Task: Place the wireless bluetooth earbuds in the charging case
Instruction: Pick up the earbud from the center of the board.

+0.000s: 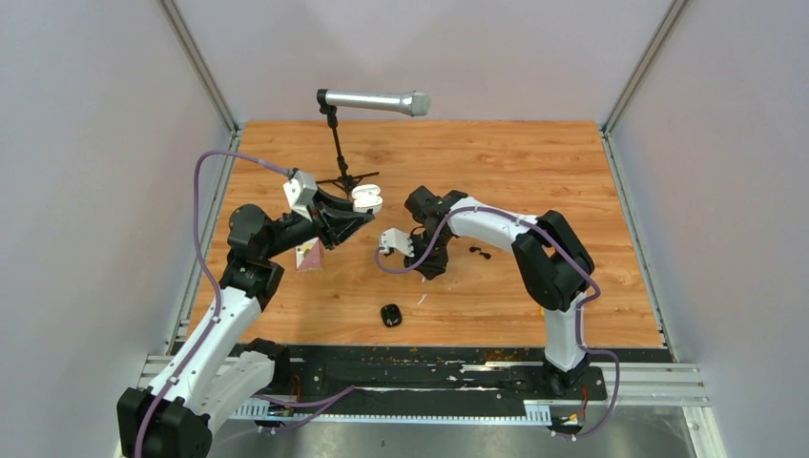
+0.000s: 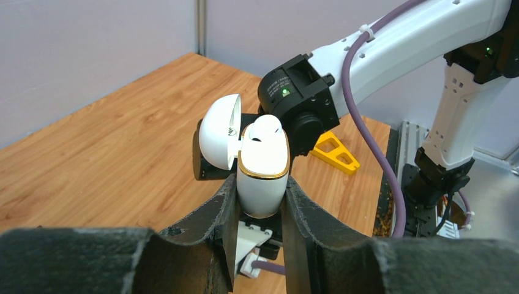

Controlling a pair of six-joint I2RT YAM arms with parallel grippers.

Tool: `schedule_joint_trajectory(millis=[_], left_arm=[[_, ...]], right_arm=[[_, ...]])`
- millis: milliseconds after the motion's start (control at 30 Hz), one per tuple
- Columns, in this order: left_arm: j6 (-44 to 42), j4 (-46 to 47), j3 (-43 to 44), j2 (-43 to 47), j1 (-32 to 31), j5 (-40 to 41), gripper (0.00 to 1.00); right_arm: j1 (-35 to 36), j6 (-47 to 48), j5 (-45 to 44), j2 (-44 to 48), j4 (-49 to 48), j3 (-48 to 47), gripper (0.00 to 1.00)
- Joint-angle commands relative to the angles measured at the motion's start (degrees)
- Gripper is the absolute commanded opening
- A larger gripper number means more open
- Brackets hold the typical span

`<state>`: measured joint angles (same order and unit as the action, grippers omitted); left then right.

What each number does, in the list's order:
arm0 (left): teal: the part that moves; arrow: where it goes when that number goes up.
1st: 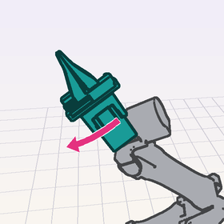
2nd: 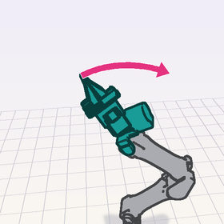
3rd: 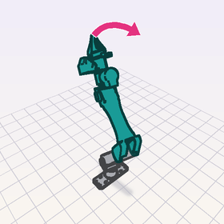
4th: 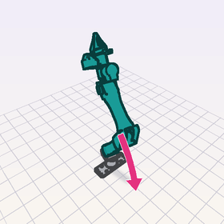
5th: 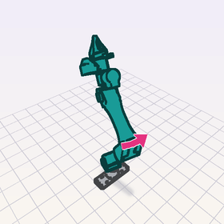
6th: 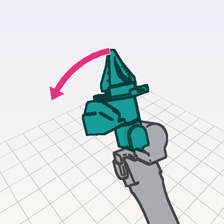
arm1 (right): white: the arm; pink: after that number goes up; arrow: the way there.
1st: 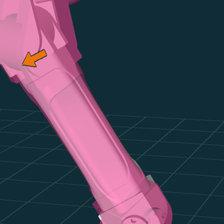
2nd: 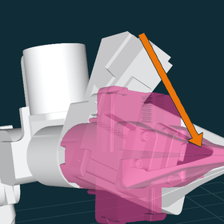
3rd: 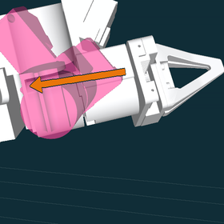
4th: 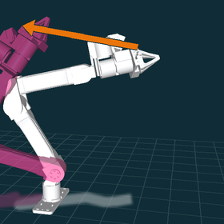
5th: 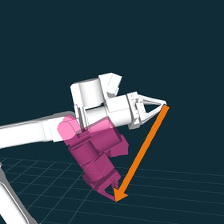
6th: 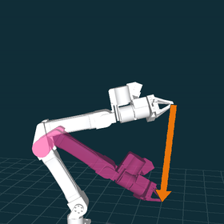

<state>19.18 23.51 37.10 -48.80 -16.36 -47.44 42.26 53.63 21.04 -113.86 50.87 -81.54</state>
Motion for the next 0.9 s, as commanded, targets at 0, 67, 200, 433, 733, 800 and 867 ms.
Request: schedule_joint_trajectory(millis=[0, 67, 200, 433, 733, 800, 867], left_arm=[[0.5, 2.24, -0.1, 0.28, 0.36, 0.27, 0.0], [0.42, 2.12, -0.03, 0.21, 0.36, 0.26, 0.0], [0.33, 1.83, -0.01, 0.2, 0.36, 0.3, 0.0], [-0.05, 1.59, -0.01, 0.12, 0.36, 0.52, 0.0], [-0.15, 1.55, -0.45, 0.29, 0.36, 0.55, 0.0], [-0.12, 1.48, -0.3, 0.38, 0.36, 0.55, 0.0], [-0.17, 1.37, -0.37, 0.37, 0.41, 0.51, 0.0]], right_arm=[[-2.16, -1.2, 6.19, 4.14, 2.41, -2.02, 0.29], [-2.96, -2.4, 7.86, 4.14, 2.65, -2.57, 0.29], [-3.46, -6.72, 9.01, 3.96, 1.01, -2.08, 0.26], [-3.5, -10.83, 5.05, 2.17, -2.61, -0.95, 0.28], [-3.5, -11.74, 7.25, -0.46, -2.17, -1.87, 0.29], [-3.48, -11.43, 6.97, -1.0, -2.05, -1.98, 0.29], [-3.48, -11.02, 6.68, -1.39, -1.92, -2.02, 0.29]])
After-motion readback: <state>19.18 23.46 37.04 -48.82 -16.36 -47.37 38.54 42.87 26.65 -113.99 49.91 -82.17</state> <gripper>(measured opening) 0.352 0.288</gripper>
